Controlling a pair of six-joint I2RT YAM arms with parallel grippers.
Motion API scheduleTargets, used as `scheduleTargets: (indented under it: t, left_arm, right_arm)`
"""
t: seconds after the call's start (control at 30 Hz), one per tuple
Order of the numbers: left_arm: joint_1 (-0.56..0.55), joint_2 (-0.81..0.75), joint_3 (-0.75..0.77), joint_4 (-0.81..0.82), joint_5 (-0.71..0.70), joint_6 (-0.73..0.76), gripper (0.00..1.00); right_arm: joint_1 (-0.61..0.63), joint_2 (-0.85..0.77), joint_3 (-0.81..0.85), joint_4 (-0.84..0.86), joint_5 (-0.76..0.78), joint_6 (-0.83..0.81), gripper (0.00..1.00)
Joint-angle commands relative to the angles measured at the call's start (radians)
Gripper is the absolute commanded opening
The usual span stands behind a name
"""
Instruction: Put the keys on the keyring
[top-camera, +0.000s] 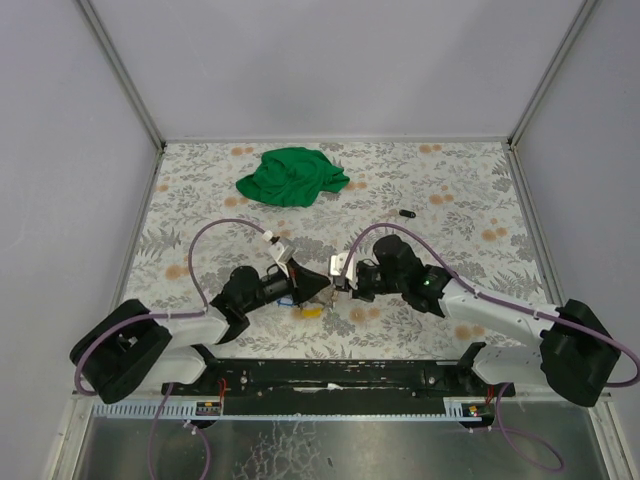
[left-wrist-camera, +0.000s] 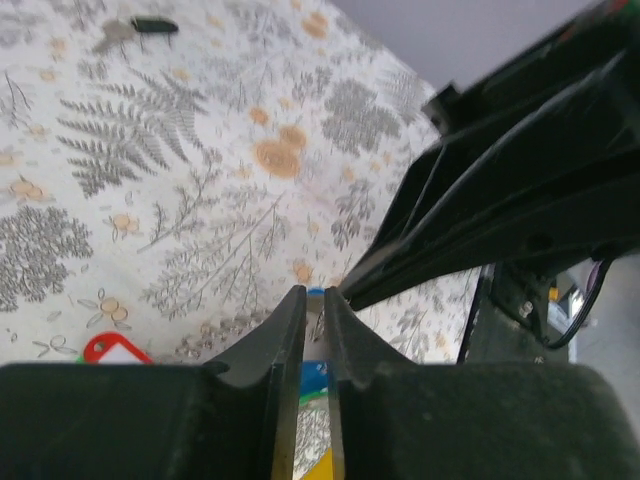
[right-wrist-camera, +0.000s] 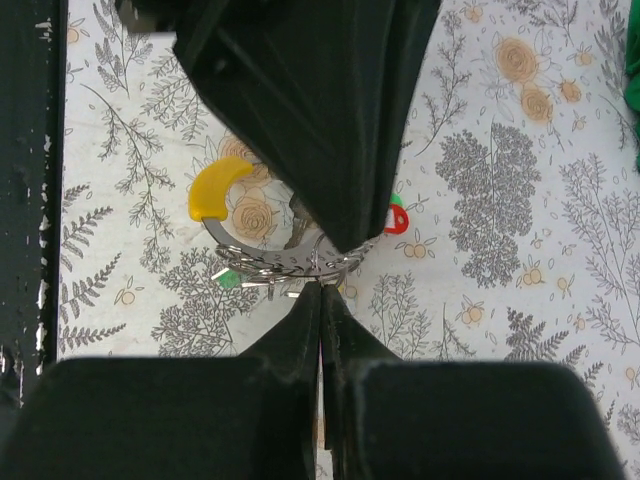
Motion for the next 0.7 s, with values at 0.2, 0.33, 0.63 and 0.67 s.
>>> scheduleTargets:
  t: [0.2,0.33,0.63,0.67]
  left_arm:
    - [0.03,-0.174,0.041,-0.167,0.051,0.217,0.27]
    - [0.052,-0.157,0.082,-0.231,0.196,0.297,0.33]
    - [0.077,-0.045,0.15,-0.273,0.42,0.447,0.35]
    - [0.076,-0.037,0.155,-0.28,0.432,0.458,0.35]
  right_arm:
    - [0.016,-0.055,0.142,-0.198,0.005,-0.096,0.0]
    - [0.016,-0.043,0.169,-0.236,-0.008,-0.119,0.0]
    - [0.015,-0.034,0.192,-0.281,-0.057,-0.131,0.0]
    - [0.015,-0.034,0.19,-0.28,-0.062,-0.131,0.0]
